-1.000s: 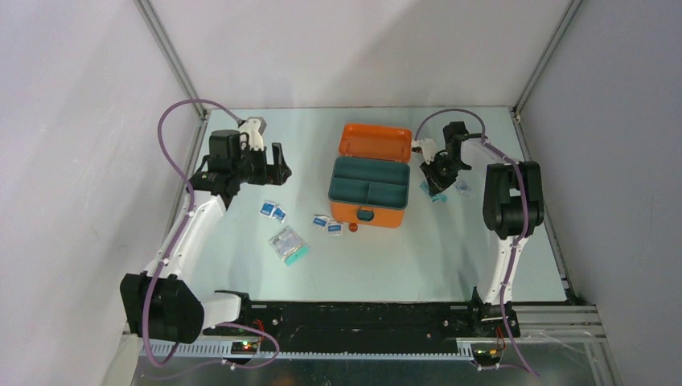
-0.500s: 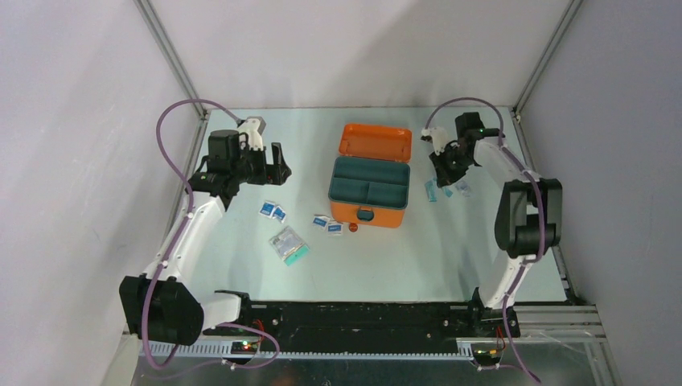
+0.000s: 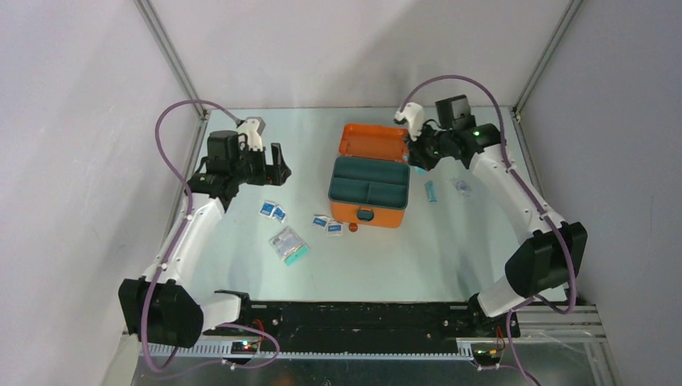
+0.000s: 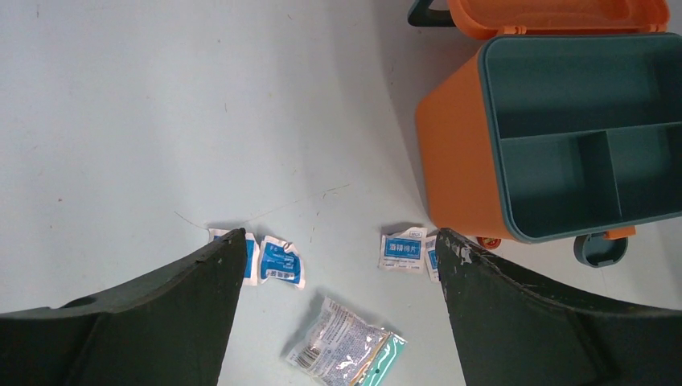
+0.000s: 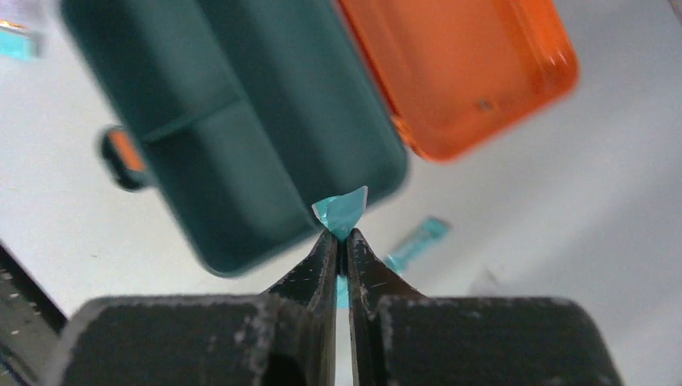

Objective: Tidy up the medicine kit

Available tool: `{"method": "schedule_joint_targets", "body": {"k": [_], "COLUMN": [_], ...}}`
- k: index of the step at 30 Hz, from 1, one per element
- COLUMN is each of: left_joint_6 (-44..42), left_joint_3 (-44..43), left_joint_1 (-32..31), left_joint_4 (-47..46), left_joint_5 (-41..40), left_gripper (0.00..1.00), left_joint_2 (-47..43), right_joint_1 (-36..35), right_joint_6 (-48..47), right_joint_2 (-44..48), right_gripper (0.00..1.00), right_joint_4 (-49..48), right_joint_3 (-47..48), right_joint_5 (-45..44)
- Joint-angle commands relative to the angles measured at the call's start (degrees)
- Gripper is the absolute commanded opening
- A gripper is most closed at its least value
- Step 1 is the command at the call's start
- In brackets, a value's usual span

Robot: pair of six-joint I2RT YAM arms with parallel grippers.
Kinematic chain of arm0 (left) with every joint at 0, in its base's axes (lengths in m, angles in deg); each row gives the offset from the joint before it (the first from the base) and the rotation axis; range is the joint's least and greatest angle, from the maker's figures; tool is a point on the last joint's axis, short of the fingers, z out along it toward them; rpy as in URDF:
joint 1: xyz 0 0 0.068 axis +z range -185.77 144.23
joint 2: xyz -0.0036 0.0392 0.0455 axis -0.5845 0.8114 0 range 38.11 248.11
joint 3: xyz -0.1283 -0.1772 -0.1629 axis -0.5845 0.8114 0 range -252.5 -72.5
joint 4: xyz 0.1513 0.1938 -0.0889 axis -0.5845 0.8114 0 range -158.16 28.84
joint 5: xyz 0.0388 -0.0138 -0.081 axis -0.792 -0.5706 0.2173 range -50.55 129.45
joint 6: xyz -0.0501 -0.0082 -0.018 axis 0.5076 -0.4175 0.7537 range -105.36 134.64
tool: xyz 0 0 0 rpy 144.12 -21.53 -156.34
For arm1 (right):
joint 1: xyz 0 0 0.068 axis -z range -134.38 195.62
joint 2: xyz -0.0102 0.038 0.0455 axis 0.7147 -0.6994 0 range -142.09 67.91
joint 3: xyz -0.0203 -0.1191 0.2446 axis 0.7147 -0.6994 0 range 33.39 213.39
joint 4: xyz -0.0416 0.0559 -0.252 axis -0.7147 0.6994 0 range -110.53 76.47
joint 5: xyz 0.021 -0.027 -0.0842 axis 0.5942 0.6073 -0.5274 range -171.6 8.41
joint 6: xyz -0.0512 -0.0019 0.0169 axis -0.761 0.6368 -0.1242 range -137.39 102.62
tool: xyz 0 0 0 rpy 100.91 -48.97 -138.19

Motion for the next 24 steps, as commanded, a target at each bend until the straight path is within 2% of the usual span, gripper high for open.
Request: {"method": "schedule_joint_targets", "body": {"k": [1,4,8,12,18,21,23,24], "left_joint_6": [-0.5,-0.7,-0.9,-1.3,-1.1,-0.9,-0.9,-0.9], "left_joint_3": [0.8,1.1,1.3,1.8,1.8,1.6,1.7,1.8], "left_joint_1": [0.1,0.0,0.1,0.1,0.1,0.1,0.1,0.1], "left_joint_4": [-1.0,-1.0,-1.0,-1.1,-1.0,-1.0,-1.0,-1.1], "left_joint_5": [0.9,0.8,1.0,1.1,1.8,2.0,2.0,2.0], "left_gripper": [0.92,0.91,0.92,0.92,0.92,0.92,0.92,0.92], "left_joint_2": [-3.1,-3.8,-4.3,-4.7,-4.2,-3.8,-3.8,-4.0], "right_joint_1": [-7.2,-12.6,-16.6,-17.8,-17.8,-17.8,-17.9,-17.9], "right_joint_6": [2.1,1.6,-1.2,-5.4,-12.2,-13.9,-15.0,-15.4], "right_joint_2": [1.4,-2.5,-5.7,-7.1,-7.1,-6.4,-6.4,-6.4], "right_gripper": [0.05,0.05,0.06,0.11,0.11,0.12,0.18,0.24], "right_joint_4": [-2.6,0.4,3.2,6.2,8.9,7.2,6.9,7.1], "right_joint_3": [3.2,6.6,6.7,5.2,1.9,-0.6,-1.2,-1.2], "right_joint_5": [2.5,1.4,-2.8,-4.6,-4.2,-5.3,-5.6,-5.6]}}
